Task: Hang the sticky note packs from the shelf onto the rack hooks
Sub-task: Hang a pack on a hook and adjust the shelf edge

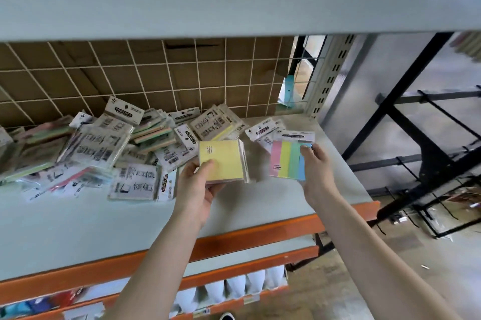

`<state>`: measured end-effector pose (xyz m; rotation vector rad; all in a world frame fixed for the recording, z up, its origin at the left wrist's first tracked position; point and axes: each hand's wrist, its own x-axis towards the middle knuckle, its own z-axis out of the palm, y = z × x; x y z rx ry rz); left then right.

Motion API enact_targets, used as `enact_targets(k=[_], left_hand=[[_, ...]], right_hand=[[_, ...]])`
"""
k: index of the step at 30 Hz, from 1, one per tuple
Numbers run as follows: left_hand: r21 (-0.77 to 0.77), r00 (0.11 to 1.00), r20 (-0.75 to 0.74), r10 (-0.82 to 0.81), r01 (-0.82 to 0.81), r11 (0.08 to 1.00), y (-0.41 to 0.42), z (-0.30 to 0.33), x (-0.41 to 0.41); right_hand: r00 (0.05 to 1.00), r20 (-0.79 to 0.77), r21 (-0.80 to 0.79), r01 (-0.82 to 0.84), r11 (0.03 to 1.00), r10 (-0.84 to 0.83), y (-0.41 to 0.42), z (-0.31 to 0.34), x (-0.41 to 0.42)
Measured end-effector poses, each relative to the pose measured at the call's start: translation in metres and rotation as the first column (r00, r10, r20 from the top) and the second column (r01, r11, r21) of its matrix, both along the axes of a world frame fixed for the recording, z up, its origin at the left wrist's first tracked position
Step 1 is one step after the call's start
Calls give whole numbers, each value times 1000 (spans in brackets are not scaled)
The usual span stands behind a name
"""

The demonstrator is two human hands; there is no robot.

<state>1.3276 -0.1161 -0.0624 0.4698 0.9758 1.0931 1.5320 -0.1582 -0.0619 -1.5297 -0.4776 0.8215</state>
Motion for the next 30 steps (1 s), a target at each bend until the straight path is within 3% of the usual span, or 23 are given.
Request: enact_targets(k=[2,6,11,14,18,25,27,30], left_hand=[[-27,998,14,-57,58,998,-5,-1,10],[-27,985,81,-153,156,987,-19,1,34],[102,950,160,-268,254,962,-50,10,77],[196,952,58,-301,285,938,-78,18,108],[272,929,-164,-333,367,890,-119,22,147],[340,858,-313,-407,502,795,-187,33,201],[378,822,-410,-396,548,746,-201,42,218],[469,717,-624,-310,662,585,-222,58,247]], right_hand=[[987,-150,34,-44,998,49,-15,-5,0],[992,14,-4,-129,992,129,-48,-14,6],[995,26,-16,-93,996,94,-84,-4,26],[998,8,31,-69,997,69,-111,11,38],[977,211,141,-31,989,0,-156,28,62],[950,311,227,-38,973,-36,-251,41,125],[935,354,205,-48,978,-28,-276,47,146],[885,462,164,-27,986,-53,-309,57,178]])
